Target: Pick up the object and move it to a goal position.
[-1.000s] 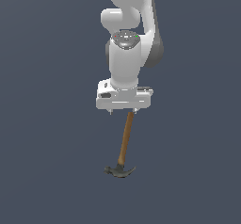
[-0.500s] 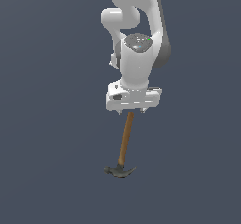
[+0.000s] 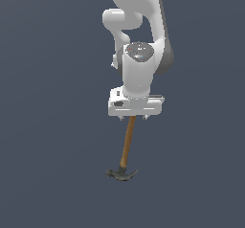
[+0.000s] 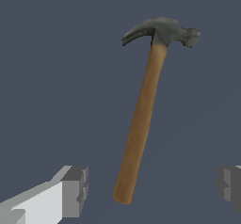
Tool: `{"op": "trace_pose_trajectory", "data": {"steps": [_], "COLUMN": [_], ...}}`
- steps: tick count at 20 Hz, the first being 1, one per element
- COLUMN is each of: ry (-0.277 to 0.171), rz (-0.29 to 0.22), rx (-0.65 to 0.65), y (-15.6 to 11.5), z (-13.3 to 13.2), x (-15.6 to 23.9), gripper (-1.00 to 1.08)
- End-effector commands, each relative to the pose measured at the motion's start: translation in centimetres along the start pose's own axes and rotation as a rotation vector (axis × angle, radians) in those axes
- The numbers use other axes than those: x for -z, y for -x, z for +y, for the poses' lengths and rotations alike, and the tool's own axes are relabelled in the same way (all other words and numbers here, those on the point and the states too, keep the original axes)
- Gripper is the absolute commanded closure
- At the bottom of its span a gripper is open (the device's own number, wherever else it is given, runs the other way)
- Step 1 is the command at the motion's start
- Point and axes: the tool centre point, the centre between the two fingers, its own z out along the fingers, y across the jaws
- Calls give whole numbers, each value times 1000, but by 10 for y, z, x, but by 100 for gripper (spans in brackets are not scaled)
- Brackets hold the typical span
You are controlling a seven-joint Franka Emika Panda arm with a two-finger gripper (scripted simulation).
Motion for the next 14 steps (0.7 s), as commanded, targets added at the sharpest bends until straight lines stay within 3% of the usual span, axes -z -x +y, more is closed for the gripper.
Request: {"op": "trace_pose_trajectory", "data": {"steps": [1,14], "ry": [0,10], "rz": [-4,-30], "rx": [-37,-308], "y": [-6,-42], "z": [0,3], "x": [-9,-79], "gripper": [-92,-92]}}
